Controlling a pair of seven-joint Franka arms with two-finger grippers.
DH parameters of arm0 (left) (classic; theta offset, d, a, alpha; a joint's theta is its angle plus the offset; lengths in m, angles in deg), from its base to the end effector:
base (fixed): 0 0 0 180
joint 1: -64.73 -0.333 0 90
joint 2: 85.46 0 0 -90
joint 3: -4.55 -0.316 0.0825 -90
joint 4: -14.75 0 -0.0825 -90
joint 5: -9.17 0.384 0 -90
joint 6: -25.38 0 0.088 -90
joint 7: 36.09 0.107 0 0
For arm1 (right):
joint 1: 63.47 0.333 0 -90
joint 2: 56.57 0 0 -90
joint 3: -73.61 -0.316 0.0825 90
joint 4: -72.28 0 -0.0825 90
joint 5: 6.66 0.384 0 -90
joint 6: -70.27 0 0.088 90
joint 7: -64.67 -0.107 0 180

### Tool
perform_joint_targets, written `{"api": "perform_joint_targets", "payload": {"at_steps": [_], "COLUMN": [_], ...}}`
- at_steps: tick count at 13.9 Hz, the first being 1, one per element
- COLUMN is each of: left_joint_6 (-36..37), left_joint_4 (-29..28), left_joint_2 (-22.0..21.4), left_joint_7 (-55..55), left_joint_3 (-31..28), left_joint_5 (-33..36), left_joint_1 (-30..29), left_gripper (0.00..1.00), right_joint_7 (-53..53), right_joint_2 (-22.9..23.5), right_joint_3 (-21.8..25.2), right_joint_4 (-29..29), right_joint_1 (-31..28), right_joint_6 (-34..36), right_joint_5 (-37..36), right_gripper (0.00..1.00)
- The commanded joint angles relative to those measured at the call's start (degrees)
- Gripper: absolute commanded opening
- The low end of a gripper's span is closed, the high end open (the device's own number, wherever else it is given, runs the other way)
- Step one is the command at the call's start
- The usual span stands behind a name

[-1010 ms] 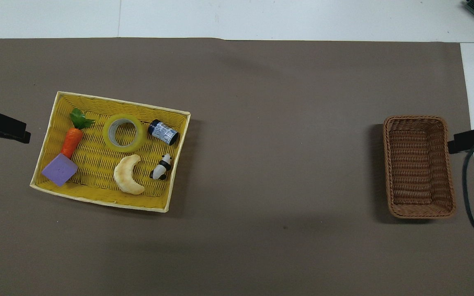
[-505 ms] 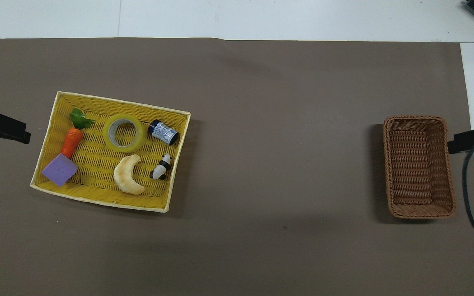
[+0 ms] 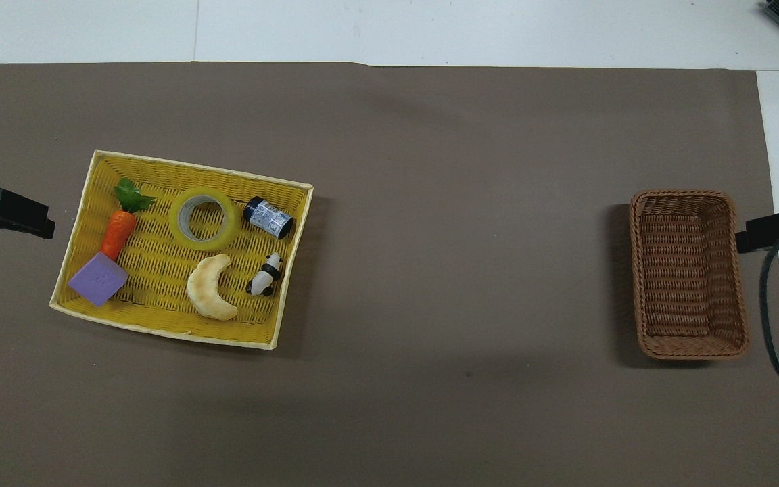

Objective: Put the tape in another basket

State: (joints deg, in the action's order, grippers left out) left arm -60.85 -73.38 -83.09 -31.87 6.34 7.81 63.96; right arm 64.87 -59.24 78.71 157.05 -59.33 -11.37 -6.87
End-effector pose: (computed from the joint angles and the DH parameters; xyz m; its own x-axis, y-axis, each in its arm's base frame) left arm 0.5599 -0.0123 0.6113 0.9930 -0.0929 -0.0724 -0.0909 -0.9954 0.0304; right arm 0.5238 -0.0106 0.6792 0.9999 -0.0137 -0.0082 -0.0137 -0.9999 -0.0005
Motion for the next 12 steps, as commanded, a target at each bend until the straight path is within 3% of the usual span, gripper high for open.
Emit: {"api": "perform_joint_targets", "payload": {"at_steps": [1, 9, 12], "left_joint_6": [-5.52, -14.75, -18.88], "left_joint_4": [-7.22, -14.08, -17.5], "left_joint_2": [-4.22, -4.13, -3.52], "left_joint_7": [-2.19, -21.69, -23.55], "left_joint_3": [-0.03, 0.41, 0.41], "left_joint_5": [0.03, 0.03, 0.03], "left_joint_1": [0.24, 3.13, 3.58], "left_gripper": [1.0, 1.0, 1.0], "right_joint_7": [-0.55, -0.55, -0.55], "right_joint_2": [-1.03, -1.03, -1.03], "right_joint_3": [-0.09, -0.09, -0.09], "right_joint_4": [1.36, 1.36, 1.36], "right_joint_1": [-0.45, -0.45, -0.45], "right_joint_6": [-0.98, -0.98, -0.98], "right_joint_5": [1.44, 1.44, 1.44], "right_gripper": [1.0, 1.0, 1.0]}}
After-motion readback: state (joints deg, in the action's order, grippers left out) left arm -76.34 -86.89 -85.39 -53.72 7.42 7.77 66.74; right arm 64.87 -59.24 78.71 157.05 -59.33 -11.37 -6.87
